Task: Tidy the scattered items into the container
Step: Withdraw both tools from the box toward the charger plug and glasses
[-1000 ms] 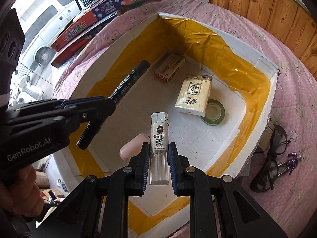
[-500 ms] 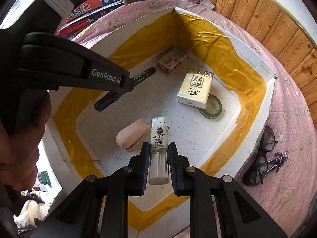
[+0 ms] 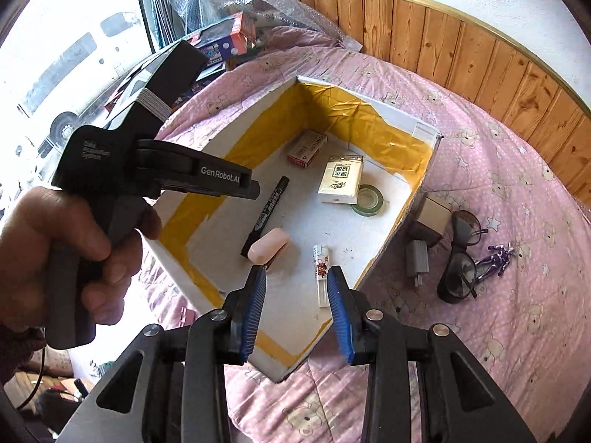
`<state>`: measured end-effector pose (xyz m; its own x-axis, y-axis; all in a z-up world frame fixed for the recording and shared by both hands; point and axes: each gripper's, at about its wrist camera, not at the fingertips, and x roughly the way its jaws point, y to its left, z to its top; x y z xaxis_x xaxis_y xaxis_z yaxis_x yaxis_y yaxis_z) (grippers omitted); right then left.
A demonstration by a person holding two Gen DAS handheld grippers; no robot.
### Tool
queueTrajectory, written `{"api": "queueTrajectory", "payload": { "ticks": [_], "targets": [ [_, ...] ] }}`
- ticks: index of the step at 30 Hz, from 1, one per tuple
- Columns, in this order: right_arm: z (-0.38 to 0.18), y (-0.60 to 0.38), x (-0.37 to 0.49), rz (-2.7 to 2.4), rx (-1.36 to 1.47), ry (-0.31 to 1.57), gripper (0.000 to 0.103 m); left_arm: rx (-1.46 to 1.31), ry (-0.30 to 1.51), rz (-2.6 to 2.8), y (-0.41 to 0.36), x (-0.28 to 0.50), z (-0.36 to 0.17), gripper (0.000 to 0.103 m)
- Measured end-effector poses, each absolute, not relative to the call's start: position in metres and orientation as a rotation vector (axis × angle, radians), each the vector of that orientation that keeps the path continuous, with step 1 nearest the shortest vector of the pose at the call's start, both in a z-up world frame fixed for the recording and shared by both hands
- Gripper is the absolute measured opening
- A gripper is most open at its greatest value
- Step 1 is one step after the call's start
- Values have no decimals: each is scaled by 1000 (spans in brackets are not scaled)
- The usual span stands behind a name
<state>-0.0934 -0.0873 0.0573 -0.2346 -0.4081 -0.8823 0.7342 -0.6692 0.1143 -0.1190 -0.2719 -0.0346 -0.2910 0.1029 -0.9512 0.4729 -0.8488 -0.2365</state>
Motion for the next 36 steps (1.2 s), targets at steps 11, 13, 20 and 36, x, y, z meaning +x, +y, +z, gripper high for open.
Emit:
{"api": "queueTrajectory", "payload": {
  "ticks": [11, 13, 20, 36],
  "targets": [
    [111, -61, -26, -2004, 1139, 421, 39, 1621, 758, -2317, -247, -75, 8, 48],
    [117, -58, -16, -2010, 1117, 426, 41, 1616, 756, -2328, -244, -68, 13, 48],
    [126, -46, 10, -2022, 1084, 422, 42, 1579, 769, -2347, -241, -40, 24, 48],
    [147, 14, 24, -2093, 1033, 302, 43, 1542, 699, -2460, -192, -21, 46, 49]
  ]
}}
